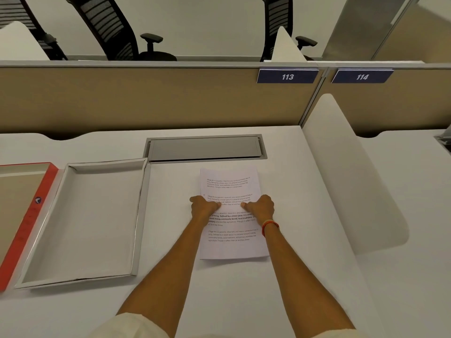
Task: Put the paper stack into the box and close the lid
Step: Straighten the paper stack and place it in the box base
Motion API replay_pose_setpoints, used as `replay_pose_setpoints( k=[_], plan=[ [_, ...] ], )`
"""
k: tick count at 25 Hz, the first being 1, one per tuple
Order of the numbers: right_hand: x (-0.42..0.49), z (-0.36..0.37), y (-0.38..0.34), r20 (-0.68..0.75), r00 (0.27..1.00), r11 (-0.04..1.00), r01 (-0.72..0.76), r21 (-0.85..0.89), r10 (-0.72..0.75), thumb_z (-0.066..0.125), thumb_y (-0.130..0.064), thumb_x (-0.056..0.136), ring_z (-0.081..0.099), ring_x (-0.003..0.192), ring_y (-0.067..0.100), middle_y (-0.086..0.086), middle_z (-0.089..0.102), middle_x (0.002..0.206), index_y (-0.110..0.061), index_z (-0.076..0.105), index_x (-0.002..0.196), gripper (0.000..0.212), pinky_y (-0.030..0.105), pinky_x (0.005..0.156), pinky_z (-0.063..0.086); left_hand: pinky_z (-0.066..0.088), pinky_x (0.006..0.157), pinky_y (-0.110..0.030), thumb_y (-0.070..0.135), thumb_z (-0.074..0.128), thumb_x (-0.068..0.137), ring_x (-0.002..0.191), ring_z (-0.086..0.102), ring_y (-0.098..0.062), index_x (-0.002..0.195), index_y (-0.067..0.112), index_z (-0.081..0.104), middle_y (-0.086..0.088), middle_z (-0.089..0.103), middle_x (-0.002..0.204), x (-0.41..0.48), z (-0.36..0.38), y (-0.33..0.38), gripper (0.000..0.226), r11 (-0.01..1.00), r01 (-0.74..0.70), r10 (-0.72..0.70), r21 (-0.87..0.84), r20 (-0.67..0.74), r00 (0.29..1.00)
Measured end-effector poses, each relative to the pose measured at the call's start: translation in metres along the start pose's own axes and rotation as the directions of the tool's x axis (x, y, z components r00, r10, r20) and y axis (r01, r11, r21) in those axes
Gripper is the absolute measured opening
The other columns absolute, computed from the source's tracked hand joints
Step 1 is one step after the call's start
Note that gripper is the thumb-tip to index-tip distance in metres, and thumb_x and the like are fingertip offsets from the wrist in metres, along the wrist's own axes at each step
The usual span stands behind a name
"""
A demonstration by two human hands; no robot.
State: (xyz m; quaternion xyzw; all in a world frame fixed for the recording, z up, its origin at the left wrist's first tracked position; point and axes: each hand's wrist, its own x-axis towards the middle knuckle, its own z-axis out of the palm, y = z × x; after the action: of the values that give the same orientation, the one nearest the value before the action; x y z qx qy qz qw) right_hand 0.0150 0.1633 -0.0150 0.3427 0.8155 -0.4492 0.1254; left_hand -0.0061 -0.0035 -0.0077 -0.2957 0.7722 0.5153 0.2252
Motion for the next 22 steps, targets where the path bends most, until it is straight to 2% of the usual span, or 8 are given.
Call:
replay_pose_setpoints(
  k=[3,5,9,11,14,17,19,22],
  plan=[
    [-0.003,-0.002,-0.003,-0.019,1.0,0.997,0.016,0.07,-0.015,0.078,-0.022,0.079,0.064,0.109,0.033,0.02,0.061,0.123,0.005,0.05,0.121,0.057,0.034,0.083,0.055,0.054,0.088,-0.04,0.016,0.076,0.081,0.116,0.061,-0.036,0.123,0.002,0.045,-0.019,0.058,0.131,0.001,-0.001,-0.002,0.054,0.999,-0.016,0.017,-0.027,0.014,1.0],
    [-0.004,-0.006,-0.008,-0.022,0.999,0.993,0.04,0.112,-0.038,0.074,-0.02,0.083,0.062,0.11,0.032,0.02,0.059,0.125,0.005,0.042,0.126,0.059,0.028,0.076,0.049,0.054,0.087,-0.04,0.017,0.074,0.084,0.114,0.061,-0.036,0.122,0.002,0.046,-0.019,0.059,0.13,0.001,-0.004,0.002,0.049,0.997,-0.034,0.036,-0.071,0.028,0.999],
    [-0.005,-0.021,-0.028,-0.087,0.986,0.963,0.157,0.218,-0.141,0.071,-0.02,0.085,0.06,0.09,0.022,0.018,0.063,0.119,0.001,0.044,0.118,0.047,0.029,0.072,0.051,0.056,0.087,-0.042,0.02,0.068,0.089,0.11,0.062,-0.032,0.122,0.007,0.043,-0.017,0.059,0.129,-0.003,-0.014,0.022,0.044,0.969,-0.164,0.168,-0.182,0.006,0.986],
    [-0.008,-0.031,-0.038,-0.144,0.965,0.928,0.253,0.272,-0.221,0.069,-0.02,0.087,0.062,0.089,0.021,0.015,0.063,0.114,-0.004,0.043,0.114,0.04,0.03,0.072,0.055,0.057,0.079,-0.038,0.021,0.067,0.09,0.1,0.064,-0.027,0.115,0.013,0.042,-0.014,0.061,0.124,-0.01,-0.017,0.032,0.036,0.928,-0.294,0.29,-0.231,-0.051,0.956],
    [-0.018,-0.04,-0.045,-0.187,0.904,0.83,0.426,0.359,-0.383,0.062,-0.019,0.092,0.065,0.087,0.014,0.005,0.06,0.109,-0.015,0.037,0.112,0.032,0.012,0.056,0.053,0.058,0.068,-0.027,0.023,0.065,0.09,0.095,0.067,-0.022,0.112,0.021,0.039,-0.001,0.062,0.112,-0.024,-0.018,0.042,0.035,0.825,-0.486,0.466,-0.29,-0.139,0.874],
    [-0.028,-0.042,-0.044,-0.231,0.854,0.719,0.518,0.462,-0.467,0.059,-0.018,0.094,0.065,0.092,0.01,-0.01,0.058,0.108,-0.024,0.035,0.117,0.033,0.013,0.062,0.058,0.057,0.063,-0.016,0.026,0.065,0.089,0.091,0.065,-0.01,0.111,0.04,0.04,0.021,0.058,0.104,-0.038,-0.019,0.044,0.036,0.697,-0.621,0.601,-0.359,-0.18,0.778],
    [-0.033,-0.043,-0.039,-0.251,0.837,0.665,0.541,0.515,-0.486,0.06,-0.019,0.094,0.066,0.092,0.006,-0.018,0.057,0.108,-0.031,0.036,0.116,0.033,0.013,0.065,0.057,0.059,0.067,-0.019,0.03,0.065,0.087,0.092,0.066,-0.007,0.106,0.049,0.041,0.028,0.058,0.102,-0.045,-0.02,0.042,0.036,0.657,-0.652,0.641,-0.378,-0.174,0.747],
    [-0.037,-0.044,-0.03,-0.245,0.83,0.639,0.546,0.542,-0.501,0.06,-0.021,0.094,0.065,0.095,-0.004,-0.02,0.058,0.109,-0.043,0.039,0.111,0.034,0.013,0.065,0.057,0.062,0.075,-0.027,0.029,0.066,0.086,0.097,0.067,0.0,0.106,0.051,0.043,0.032,0.06,0.1,-0.046,-0.022,0.036,0.037,0.641,-0.67,0.67,-0.376,-0.153,0.727]
  ],
)
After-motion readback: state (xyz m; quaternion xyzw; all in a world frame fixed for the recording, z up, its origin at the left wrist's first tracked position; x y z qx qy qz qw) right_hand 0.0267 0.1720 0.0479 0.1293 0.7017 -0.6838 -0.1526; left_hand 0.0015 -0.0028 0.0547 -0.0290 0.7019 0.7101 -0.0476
